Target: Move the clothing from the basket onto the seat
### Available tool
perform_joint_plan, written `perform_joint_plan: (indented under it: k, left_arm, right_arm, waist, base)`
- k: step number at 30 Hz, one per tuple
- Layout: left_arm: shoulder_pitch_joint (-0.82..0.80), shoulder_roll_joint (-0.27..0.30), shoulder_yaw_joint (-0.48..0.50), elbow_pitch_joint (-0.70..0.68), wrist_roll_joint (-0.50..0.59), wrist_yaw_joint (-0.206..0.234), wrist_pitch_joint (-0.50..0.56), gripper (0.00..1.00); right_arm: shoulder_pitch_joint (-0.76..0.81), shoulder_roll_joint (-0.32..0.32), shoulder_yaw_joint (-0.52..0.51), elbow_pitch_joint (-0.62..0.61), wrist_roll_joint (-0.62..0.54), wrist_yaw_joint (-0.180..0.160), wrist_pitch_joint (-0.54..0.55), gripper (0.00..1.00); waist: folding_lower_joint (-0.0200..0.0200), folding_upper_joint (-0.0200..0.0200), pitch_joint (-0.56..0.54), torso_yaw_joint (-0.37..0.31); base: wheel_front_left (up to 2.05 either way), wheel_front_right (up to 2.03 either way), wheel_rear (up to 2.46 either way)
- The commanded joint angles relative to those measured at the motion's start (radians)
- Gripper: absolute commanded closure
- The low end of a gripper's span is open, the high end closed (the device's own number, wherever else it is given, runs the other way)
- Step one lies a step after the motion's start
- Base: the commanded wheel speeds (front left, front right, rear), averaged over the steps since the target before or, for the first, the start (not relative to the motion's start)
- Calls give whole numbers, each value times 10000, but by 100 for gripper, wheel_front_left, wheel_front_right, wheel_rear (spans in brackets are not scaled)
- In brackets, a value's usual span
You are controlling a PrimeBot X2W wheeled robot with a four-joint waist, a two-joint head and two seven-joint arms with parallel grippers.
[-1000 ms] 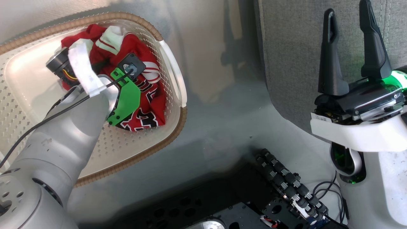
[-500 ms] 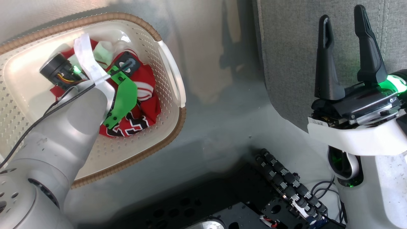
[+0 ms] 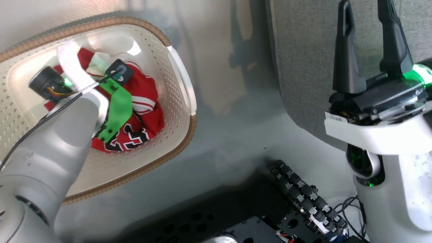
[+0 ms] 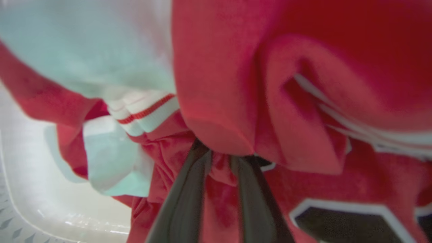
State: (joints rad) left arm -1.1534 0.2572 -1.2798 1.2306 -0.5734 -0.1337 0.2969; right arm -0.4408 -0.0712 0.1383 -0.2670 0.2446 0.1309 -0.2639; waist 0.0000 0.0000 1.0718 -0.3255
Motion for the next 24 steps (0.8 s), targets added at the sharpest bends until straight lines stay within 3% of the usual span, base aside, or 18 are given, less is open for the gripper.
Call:
perform_joint_plan:
  k: [1,7,24]
  left_arm:
    - [175,349,-8,96,13,62,-103,100]
    - [560,499,48,112,-286,51,-781,100]
    - [2434,-752,560,108,-1811,48,-3418,100]
  right_arm:
    - [-276,52,26,30,45,-3,-9,0]
    - [-695,117,131,323,-169,-3,-9,0]
    - [527,-430,121,1391,-219,-3,-8,0]
  waist:
    - [0,0,-137,-89]
    - [0,0,-751,-121]
    - [0,0,-5037,1035]
  base:
    - [0,0,0]
    - [0,0,0]
    - [0,0,0]
